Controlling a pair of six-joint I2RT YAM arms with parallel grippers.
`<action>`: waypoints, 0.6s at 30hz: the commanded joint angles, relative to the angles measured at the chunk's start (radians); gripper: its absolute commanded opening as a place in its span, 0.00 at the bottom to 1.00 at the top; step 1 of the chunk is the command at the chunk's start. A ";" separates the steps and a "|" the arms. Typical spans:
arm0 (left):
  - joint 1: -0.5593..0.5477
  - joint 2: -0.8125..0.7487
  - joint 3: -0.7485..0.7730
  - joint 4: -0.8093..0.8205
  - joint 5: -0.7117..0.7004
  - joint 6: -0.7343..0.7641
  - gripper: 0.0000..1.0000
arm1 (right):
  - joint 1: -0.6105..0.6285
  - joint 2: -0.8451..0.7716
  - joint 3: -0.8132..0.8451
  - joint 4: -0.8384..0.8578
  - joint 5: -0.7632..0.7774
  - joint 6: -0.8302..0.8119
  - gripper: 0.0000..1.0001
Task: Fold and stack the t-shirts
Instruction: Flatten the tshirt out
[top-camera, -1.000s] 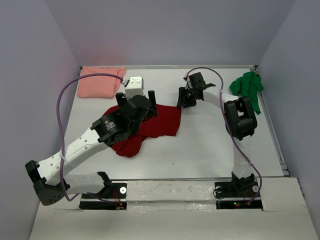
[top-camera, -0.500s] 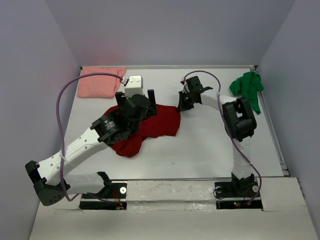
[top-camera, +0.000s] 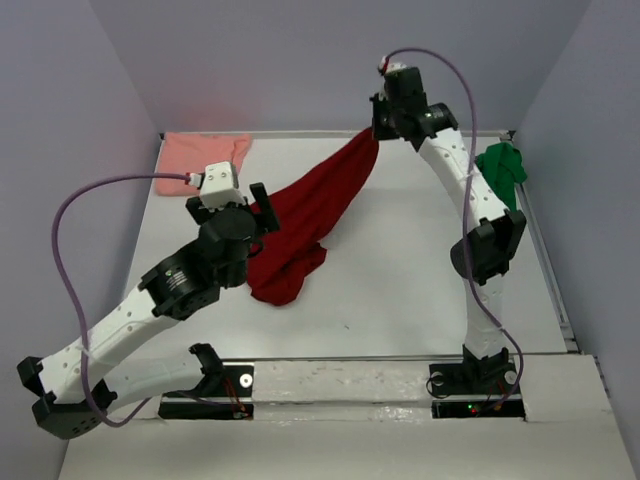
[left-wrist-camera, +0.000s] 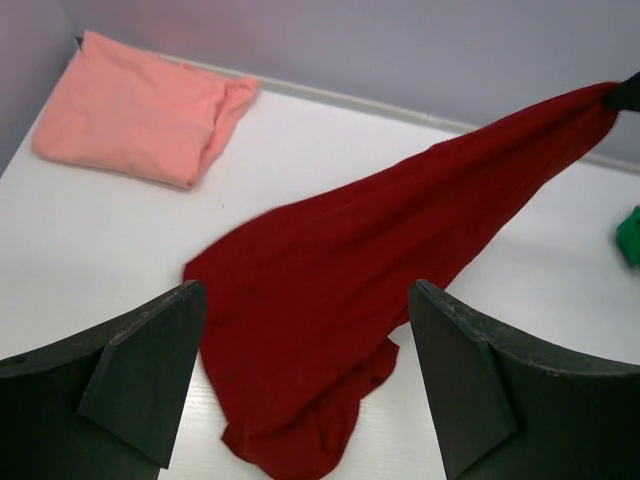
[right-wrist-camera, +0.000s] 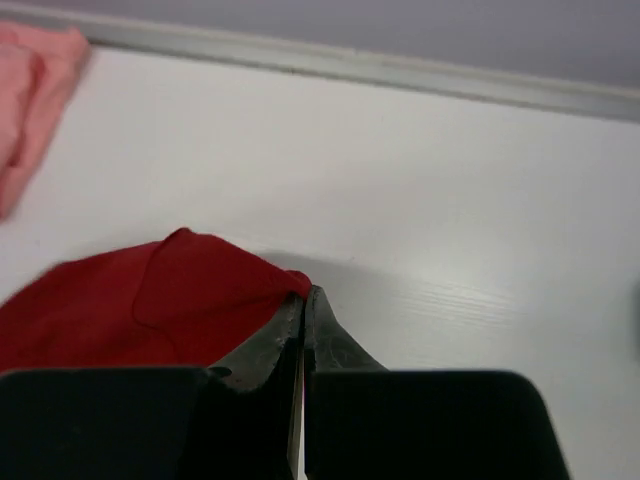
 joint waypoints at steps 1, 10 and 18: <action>0.004 -0.137 -0.022 0.197 -0.088 0.142 0.91 | -0.009 -0.131 0.379 -0.138 0.072 -0.088 0.00; 0.004 -0.108 -0.026 0.147 -0.061 0.133 0.91 | 0.159 -0.391 0.318 -0.011 -0.073 -0.108 0.00; 0.001 -0.098 -0.055 0.128 -0.005 0.089 0.91 | 0.175 -0.479 0.246 0.050 0.583 -0.395 0.00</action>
